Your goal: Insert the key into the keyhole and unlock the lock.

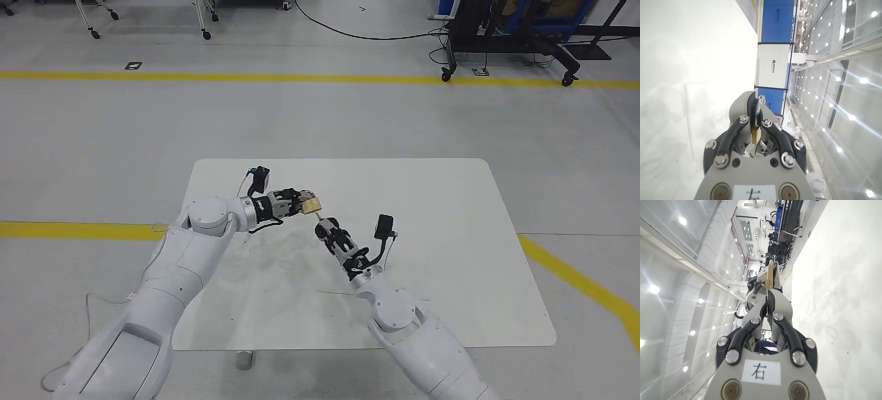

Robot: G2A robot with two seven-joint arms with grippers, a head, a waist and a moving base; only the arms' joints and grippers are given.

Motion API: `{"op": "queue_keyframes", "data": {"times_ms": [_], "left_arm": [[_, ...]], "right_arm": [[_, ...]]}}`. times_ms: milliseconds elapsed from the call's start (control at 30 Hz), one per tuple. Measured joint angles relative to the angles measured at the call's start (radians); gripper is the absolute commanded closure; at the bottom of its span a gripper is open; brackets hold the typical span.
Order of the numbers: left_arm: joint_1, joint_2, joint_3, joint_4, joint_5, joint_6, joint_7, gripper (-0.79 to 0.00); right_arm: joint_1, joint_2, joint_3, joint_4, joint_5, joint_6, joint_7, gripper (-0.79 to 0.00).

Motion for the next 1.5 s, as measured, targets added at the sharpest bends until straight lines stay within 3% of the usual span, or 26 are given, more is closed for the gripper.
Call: {"op": "queue_keyframes", "data": {"times_ms": [1033, 1067, 1100, 1500], "left_arm": [[0.012, -0.006, -0.012, -0.031, 0.078, -0.015, 0.008, 0.0], [0.012, -0.006, -0.012, -0.031, 0.08, -0.016, 0.009, 0.0], [0.012, -0.006, -0.013, -0.031, 0.081, -0.016, 0.01, 0.0], [0.016, 0.003, -0.056, -0.019, 0.076, -0.017, 0.031, 0.0]], "right_arm": [[0.056, -0.048, -0.031, 0.09, -0.14, -0.003, -0.113, 0.0], [0.057, -0.049, -0.031, 0.09, -0.141, -0.002, -0.114, -0.603], [0.057, -0.051, -0.031, 0.089, -0.142, -0.002, -0.115, -0.785], [0.038, -0.053, -0.012, 0.053, -0.155, -0.01, -0.126, -0.785]]}}
